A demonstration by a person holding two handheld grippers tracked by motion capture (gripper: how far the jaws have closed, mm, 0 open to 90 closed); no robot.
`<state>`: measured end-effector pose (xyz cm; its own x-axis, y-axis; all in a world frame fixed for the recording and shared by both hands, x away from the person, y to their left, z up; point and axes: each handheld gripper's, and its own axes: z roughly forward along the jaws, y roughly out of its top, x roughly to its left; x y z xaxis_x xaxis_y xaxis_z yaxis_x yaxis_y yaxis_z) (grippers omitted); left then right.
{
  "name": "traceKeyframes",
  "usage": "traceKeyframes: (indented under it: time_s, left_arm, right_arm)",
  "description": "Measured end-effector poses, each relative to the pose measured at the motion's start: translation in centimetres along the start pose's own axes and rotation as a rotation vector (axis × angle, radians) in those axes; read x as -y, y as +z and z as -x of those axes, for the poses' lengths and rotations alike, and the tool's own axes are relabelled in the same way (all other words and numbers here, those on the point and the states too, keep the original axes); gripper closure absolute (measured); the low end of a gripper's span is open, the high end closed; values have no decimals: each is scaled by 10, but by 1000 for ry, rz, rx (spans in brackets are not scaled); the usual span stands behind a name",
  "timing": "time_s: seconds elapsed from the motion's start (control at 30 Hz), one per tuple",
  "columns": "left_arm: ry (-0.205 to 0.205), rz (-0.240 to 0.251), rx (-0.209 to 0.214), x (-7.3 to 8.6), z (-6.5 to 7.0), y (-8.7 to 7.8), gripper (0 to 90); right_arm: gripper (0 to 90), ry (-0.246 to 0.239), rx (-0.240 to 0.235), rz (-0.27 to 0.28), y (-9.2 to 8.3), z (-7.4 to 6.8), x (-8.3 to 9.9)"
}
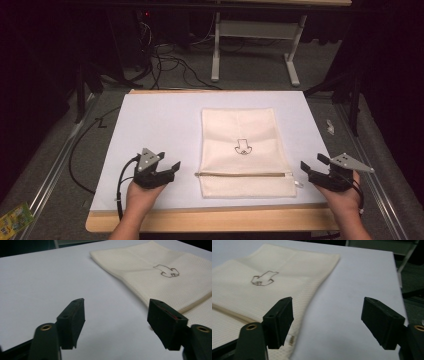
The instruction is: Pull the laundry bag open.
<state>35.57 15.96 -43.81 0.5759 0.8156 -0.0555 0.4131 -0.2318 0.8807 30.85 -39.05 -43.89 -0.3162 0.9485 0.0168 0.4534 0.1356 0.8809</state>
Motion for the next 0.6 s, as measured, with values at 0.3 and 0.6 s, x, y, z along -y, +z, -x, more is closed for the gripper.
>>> traceKeyframes:
  time_s: [0.3, 0.6]
  left_arm:
    - [-36, 38, -158, 5, -38, -30, 170]
    - [-15, 6, -148, 7, -35, -23, 166]
  right_arm:
    - [180, 72, 86, 34, -16, 27, 5]
    - [182, 29, 75, 12, -10, 17, 4]
